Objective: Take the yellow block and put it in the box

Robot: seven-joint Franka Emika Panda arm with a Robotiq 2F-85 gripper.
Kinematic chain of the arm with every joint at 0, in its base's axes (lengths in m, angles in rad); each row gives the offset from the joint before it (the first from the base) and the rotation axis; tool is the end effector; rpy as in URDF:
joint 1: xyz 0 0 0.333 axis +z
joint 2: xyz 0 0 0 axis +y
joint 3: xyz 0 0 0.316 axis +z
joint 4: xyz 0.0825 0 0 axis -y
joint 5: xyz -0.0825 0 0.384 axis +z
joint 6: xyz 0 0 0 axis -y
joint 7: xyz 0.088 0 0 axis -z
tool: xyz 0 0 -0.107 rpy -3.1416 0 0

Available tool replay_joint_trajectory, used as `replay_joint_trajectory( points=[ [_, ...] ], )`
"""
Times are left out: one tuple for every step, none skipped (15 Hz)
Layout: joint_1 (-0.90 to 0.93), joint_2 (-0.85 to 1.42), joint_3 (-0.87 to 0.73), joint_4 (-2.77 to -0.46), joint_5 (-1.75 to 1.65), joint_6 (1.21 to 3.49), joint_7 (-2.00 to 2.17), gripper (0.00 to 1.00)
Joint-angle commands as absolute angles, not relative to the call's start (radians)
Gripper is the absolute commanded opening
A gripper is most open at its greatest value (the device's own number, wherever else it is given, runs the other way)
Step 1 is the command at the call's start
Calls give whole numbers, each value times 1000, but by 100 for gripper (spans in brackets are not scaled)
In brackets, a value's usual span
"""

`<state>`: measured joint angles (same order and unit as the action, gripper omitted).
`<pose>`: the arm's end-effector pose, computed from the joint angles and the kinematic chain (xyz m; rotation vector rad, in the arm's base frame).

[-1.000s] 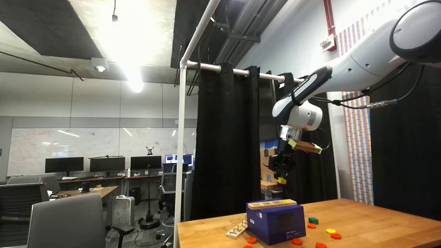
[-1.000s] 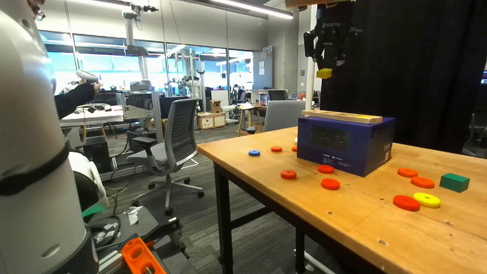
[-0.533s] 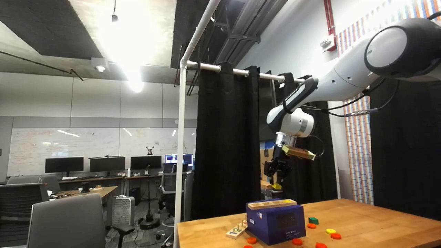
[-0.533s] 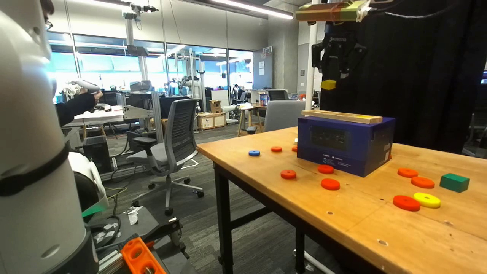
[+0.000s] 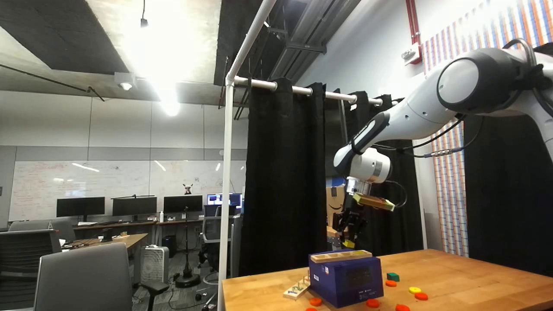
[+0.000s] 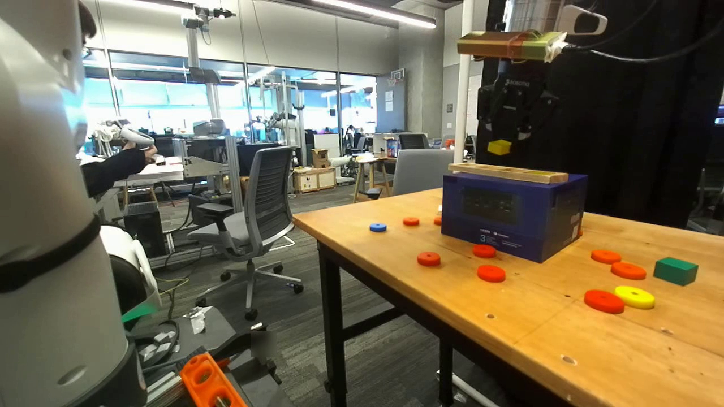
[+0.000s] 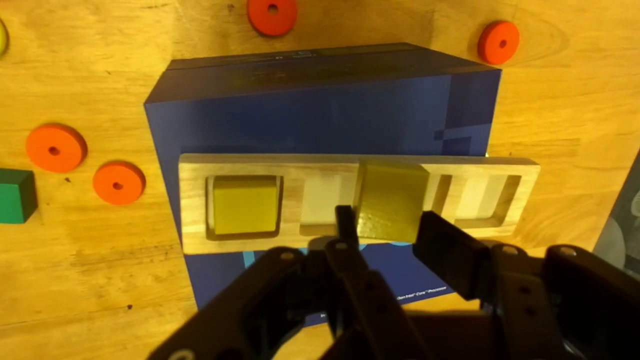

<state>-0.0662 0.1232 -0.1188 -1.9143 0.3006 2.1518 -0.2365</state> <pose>0.5935 -0.0965 0.4431 -2.9122 0.1428 -0.2406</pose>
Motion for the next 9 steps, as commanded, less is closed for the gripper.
replay_joint_trajectory(
  points=[
    [-91, 185, -95, -1827, 322, 2104, -211, 22],
    [-93, 194, -93, -1820, 320, 2104, -207, 22],
    [-96, 205, -90, -1808, 319, 2100, -202, 22],
    [-98, 212, -87, -1800, 319, 2098, -199, 22],
    [-99, 222, -85, -1790, 318, 2095, -195, 22],
    [-101, 231, -82, -1782, 318, 2091, -192, 22],
    [-103, 238, -80, -1775, 317, 2088, -189, 22],
    [-105, 245, -79, -1769, 316, 2088, -186, 22],
    [-107, 250, -78, -1766, 315, 2088, -184, 22]
  ],
)
